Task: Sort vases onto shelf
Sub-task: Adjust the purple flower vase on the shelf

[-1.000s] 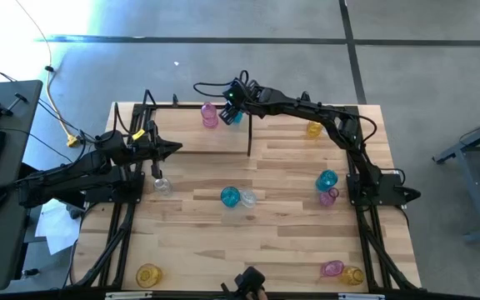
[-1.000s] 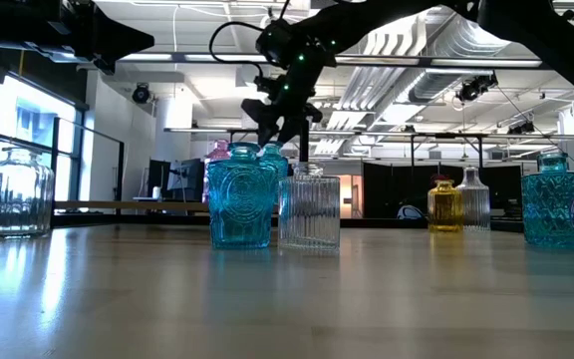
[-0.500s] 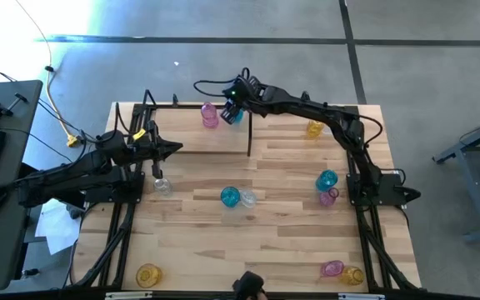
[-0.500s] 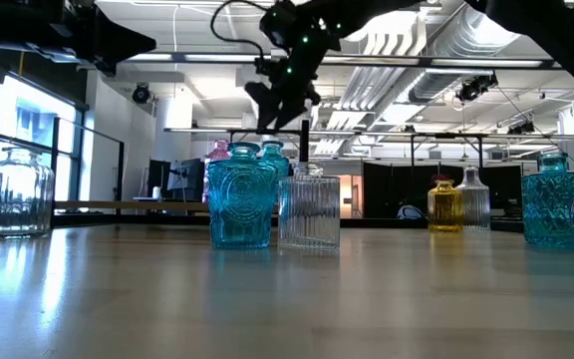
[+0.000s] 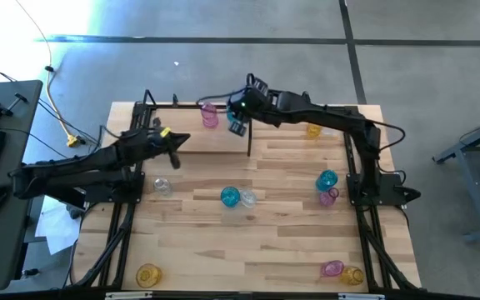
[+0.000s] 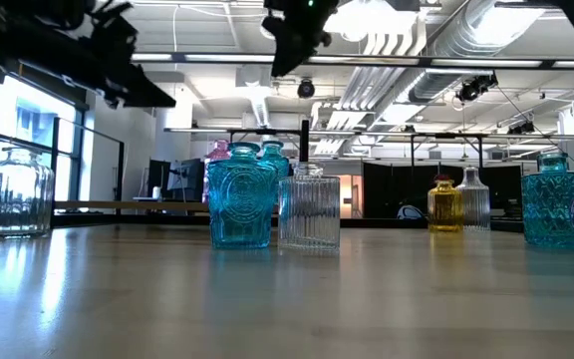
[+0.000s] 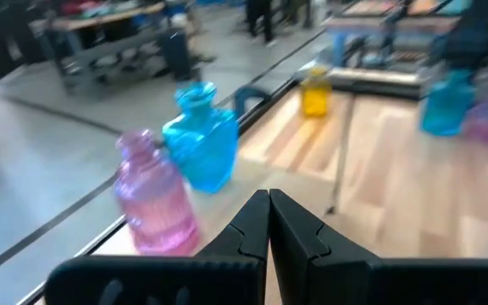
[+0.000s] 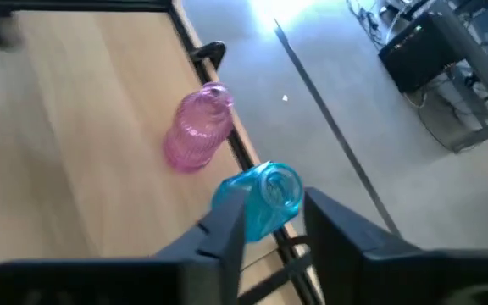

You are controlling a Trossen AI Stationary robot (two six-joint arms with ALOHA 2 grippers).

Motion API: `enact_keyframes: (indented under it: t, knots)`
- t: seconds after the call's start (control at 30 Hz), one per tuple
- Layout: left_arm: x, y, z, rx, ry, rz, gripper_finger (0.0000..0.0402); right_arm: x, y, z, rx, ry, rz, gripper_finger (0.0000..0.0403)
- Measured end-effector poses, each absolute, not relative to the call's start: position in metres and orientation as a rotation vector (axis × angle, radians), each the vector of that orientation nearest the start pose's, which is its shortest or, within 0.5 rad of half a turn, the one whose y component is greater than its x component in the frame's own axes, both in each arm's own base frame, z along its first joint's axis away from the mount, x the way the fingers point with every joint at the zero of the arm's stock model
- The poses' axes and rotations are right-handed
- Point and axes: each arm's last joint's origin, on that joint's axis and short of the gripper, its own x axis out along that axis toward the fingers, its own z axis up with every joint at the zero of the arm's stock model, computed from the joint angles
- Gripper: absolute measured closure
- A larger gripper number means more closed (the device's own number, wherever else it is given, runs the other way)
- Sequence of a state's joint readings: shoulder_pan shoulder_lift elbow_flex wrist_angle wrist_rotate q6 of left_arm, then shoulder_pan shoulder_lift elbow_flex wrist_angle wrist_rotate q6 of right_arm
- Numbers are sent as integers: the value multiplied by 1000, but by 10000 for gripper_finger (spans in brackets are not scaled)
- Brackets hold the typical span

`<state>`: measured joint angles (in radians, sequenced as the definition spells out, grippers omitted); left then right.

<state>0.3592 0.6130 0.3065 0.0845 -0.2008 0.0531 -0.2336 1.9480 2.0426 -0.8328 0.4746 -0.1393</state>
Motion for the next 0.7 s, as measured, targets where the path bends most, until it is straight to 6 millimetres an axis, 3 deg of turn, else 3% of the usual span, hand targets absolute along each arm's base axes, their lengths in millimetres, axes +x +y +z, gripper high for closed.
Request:
enact_keyframes:
  t: [0.13,0.2,0.37,0.53,0.7]
  knots:
    - [153,68,205,33,300,617,401,403,-95,373,-236,797,-589,380]
    - [159,75,200,30,318,657,401,400,-91,367,-235,804,-545,396]
    - [167,93,185,-28,356,730,401,394,-79,346,-225,723,-479,387]
    - [172,105,173,-58,384,725,401,373,-67,326,-220,600,-463,400]
    - [178,116,163,-82,390,718,401,351,-53,321,-209,482,-451,401]
